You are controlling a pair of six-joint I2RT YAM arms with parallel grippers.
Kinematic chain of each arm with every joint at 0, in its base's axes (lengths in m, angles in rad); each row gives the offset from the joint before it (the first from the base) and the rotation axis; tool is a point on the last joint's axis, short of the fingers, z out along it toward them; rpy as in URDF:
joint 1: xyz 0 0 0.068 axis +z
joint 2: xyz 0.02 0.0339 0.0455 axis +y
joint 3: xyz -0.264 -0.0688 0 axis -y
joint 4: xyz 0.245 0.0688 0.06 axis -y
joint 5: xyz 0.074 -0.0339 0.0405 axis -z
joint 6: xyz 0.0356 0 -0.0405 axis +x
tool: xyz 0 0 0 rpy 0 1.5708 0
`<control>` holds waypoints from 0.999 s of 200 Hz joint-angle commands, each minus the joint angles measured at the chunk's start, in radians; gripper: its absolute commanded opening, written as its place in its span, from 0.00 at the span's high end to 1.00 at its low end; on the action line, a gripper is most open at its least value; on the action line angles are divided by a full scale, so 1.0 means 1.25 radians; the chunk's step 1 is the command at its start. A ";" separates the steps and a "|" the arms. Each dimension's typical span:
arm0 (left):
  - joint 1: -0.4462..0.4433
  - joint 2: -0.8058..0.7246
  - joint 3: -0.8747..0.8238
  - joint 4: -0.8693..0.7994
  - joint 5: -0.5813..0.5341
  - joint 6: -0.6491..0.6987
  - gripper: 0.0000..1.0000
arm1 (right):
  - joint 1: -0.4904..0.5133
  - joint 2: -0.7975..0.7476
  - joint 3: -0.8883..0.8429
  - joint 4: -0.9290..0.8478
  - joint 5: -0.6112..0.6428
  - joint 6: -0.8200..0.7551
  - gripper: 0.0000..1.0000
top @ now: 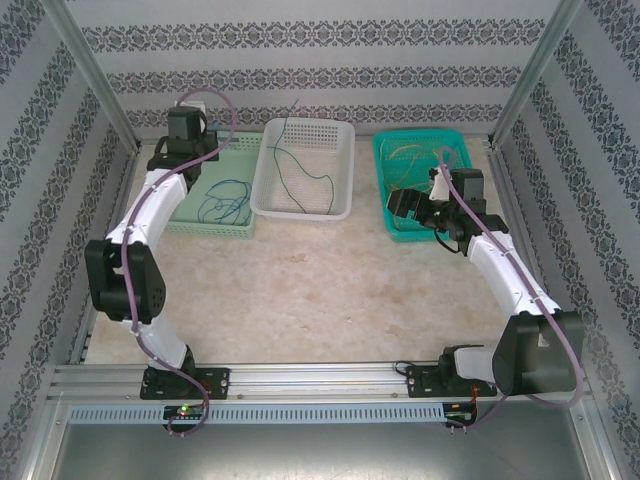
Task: Untangle the cables
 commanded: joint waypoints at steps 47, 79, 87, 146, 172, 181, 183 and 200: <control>0.008 -0.058 -0.179 0.056 0.007 -0.083 1.00 | -0.011 -0.011 -0.016 -0.015 -0.002 -0.020 0.10; 0.009 -0.097 -0.247 0.082 -0.011 -0.110 0.93 | -0.012 -0.011 -0.015 -0.012 -0.008 -0.017 0.10; 0.008 -0.094 -0.246 0.074 -0.015 -0.112 0.91 | -0.012 -0.011 -0.015 -0.011 -0.012 -0.018 0.10; 0.009 -0.076 -0.279 0.090 -0.024 -0.153 0.56 | -0.019 -0.029 -0.034 -0.027 0.010 -0.035 0.09; 0.009 -0.097 -0.290 0.092 -0.029 -0.159 0.36 | -0.028 -0.038 -0.047 -0.037 0.038 -0.053 0.08; 0.009 -0.115 -0.305 0.101 -0.038 -0.160 0.27 | -0.030 -0.047 -0.057 -0.032 0.057 -0.063 0.06; 0.010 -0.120 -0.308 0.103 -0.041 -0.160 0.24 | -0.031 -0.048 -0.059 -0.030 0.062 -0.066 0.06; 0.009 -0.163 -0.340 0.116 -0.064 -0.157 0.00 | -0.031 -0.073 -0.086 -0.002 0.139 -0.096 0.02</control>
